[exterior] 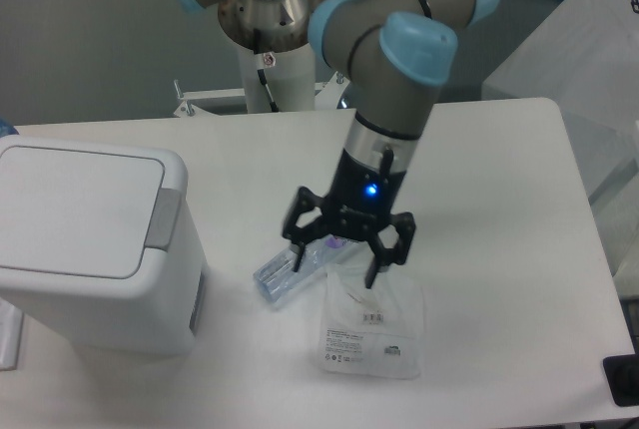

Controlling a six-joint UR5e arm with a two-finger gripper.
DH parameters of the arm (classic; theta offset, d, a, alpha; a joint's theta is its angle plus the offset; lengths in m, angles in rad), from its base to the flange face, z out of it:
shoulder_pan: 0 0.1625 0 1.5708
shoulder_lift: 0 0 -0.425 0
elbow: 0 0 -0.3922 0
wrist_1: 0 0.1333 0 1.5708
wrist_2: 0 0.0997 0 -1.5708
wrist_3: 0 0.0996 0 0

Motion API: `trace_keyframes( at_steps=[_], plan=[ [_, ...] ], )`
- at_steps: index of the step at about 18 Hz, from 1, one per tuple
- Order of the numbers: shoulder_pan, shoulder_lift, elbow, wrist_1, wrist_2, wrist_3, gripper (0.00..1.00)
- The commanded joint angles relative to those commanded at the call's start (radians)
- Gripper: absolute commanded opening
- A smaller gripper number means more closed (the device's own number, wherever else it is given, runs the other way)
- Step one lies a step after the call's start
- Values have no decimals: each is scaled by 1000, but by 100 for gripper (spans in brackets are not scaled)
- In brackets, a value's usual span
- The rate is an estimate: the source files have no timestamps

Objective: Open the trash can
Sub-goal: 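Move the open gripper over the bottle toward the trash can lid, then push the gripper fingers against the lid edge to flip it open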

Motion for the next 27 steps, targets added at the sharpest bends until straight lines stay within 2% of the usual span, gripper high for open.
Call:
trace_keyframes(
  at_steps=[4, 11, 15, 27],
  plan=[
    [-31, 51, -17, 0, -36, -14, 100],
    [-118, 54, -54, 0, -34, -14, 100],
    [-120, 68, -84, 2, -31, -5, 100],
    [-120, 55, -94, 8, -29, -2, 100]
  ],
)
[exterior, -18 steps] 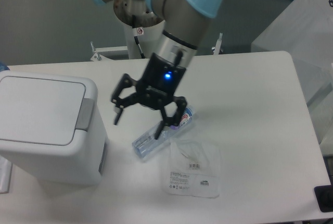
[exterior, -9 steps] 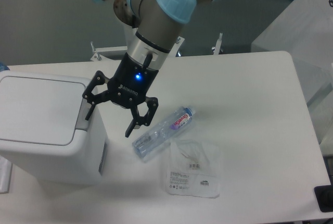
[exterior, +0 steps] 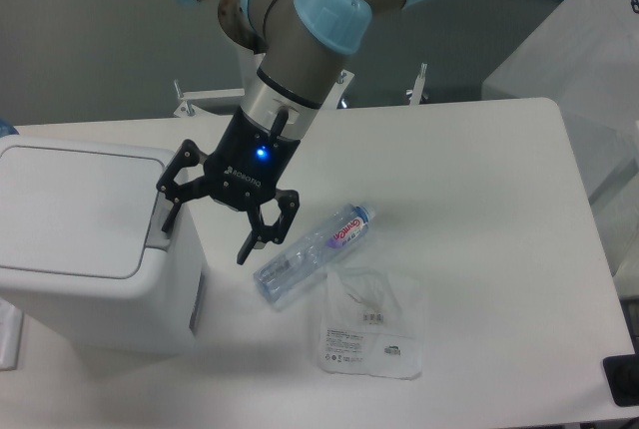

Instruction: Open the trash can

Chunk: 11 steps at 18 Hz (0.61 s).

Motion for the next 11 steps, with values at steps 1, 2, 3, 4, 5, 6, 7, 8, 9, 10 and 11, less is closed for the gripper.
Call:
trace_keyframes(
  at_steps=[1, 2, 3, 4, 5, 6, 7, 8, 9, 10, 11],
  plan=[
    [0, 0, 0, 0, 0, 0, 100],
    [0, 0, 0, 0, 0, 0, 100],
    [0, 0, 0, 0, 0, -2, 100],
    [0, 0, 0, 0, 0, -2, 100],
    [0, 0, 0, 0, 0, -2, 100],
    [0, 0, 0, 0, -2, -2, 100],
    [0, 0, 0, 0, -2, -2, 100],
    [0, 0, 2, 0, -3, -2, 100],
    [2, 0, 3, 0, -3, -2, 100],
    [5, 0, 3, 0, -3, 0, 100],
    [9, 0, 5, 0, -3, 0, 100]
  ],
)
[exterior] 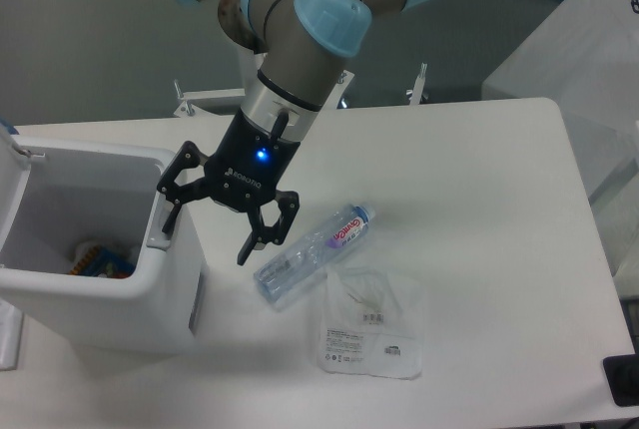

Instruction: Open the trash can

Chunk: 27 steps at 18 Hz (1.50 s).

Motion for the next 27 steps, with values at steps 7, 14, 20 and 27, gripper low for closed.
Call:
trace_keyframes(
  at_steps=[7, 14, 20, 27],
  plan=[
    [86, 6, 12, 0, 2, 14, 100],
    [173, -32, 20, 46, 43, 162, 100],
    [206, -149, 75, 49, 242, 484, 100],
    [206, -236, 167, 41, 378, 668, 100]
  ],
)
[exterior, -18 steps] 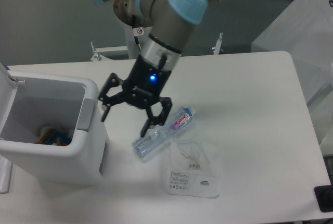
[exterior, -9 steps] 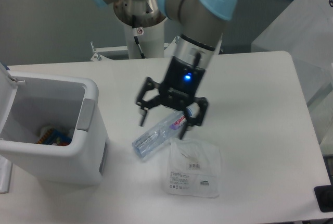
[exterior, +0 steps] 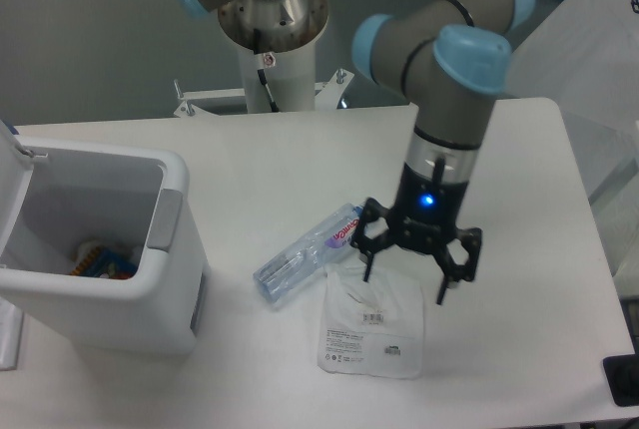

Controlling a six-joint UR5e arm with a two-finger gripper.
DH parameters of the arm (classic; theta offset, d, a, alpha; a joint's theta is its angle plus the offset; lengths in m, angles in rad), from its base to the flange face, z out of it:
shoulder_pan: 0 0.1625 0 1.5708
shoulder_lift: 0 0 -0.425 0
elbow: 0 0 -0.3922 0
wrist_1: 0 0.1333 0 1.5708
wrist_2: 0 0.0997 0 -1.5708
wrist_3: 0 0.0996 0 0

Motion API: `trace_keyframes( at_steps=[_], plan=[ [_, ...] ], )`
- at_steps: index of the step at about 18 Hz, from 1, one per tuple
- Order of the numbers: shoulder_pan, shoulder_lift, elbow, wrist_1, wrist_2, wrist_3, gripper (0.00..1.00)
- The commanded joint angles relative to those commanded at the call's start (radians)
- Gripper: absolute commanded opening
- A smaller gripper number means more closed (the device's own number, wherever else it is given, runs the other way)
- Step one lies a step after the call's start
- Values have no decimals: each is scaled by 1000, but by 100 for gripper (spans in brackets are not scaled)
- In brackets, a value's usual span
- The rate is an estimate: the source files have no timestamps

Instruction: Open the trash can

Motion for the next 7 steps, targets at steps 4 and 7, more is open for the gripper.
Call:
trace_keyframes(
  at_steps=[4, 7],
  plan=[
    [-21, -6, -9, -15, 144, 111, 100],
    [-44, -6, -9, -41, 239, 129, 100]
  ],
)
